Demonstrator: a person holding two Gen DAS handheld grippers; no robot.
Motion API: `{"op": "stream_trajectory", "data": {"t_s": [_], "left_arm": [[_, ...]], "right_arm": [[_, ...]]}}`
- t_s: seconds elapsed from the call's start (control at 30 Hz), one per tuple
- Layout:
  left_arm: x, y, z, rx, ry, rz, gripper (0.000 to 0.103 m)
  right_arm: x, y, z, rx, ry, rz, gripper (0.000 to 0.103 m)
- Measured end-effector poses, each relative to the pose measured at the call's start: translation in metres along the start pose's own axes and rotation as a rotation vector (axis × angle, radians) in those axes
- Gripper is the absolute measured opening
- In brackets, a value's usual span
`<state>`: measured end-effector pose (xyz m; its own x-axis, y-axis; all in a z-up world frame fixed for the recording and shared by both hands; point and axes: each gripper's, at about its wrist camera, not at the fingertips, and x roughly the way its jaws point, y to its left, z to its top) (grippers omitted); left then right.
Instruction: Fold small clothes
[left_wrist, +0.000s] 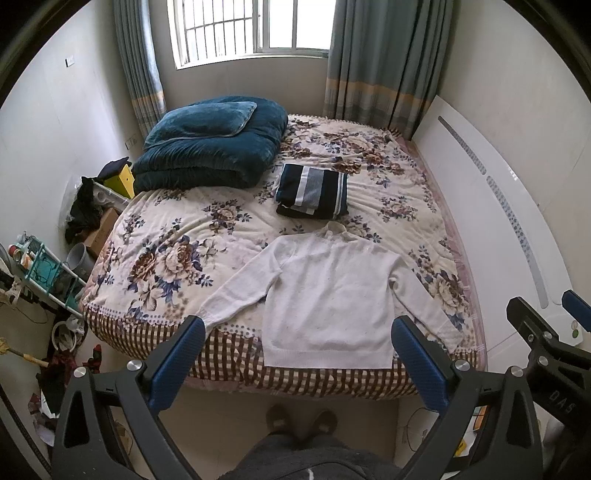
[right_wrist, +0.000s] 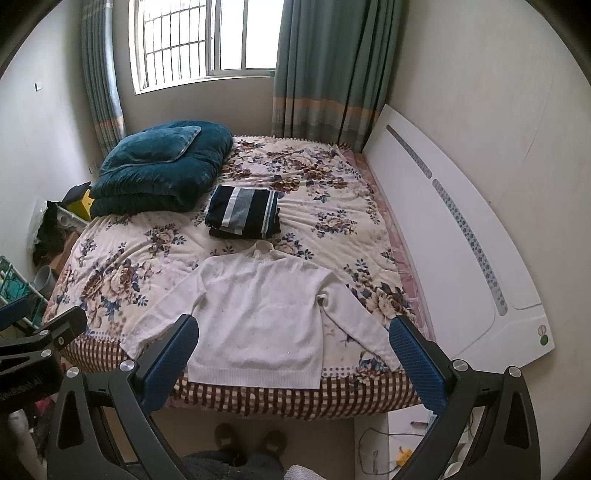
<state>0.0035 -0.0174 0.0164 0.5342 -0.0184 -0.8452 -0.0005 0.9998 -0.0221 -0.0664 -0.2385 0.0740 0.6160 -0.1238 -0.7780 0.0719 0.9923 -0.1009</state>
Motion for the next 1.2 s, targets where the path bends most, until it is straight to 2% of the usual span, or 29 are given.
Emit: {"op": "stream_trajectory", "data": {"t_s": [0.83, 0.9, 1.0, 1.2], "left_arm": [[-0.004, -0.014, 0.011, -0.003, -0.015, -0.004, 0.103], [-0.004, -0.012, 0.009, -0.001, -0.016, -0.004, 0.103], [-0.005, -0.012, 0.010, -0.002, -0.017, -0.009, 0.103], [0.003, -0.010, 0.029, -0.006, -0.018, -0.019, 0.103]], "right_arm": [[-0.002, 0.001, 0.008, 0.000, -0.009, -0.002, 0.103], [-0.001, 0.003, 0.024, 0.000, -0.008, -0.003, 0.103], [-0.002, 0.003, 0.020, 0.000, -0.010, -0.002, 0.103], [0.000, 0.004, 0.016, 0.002, -0.011, -0.003, 0.103]]}}
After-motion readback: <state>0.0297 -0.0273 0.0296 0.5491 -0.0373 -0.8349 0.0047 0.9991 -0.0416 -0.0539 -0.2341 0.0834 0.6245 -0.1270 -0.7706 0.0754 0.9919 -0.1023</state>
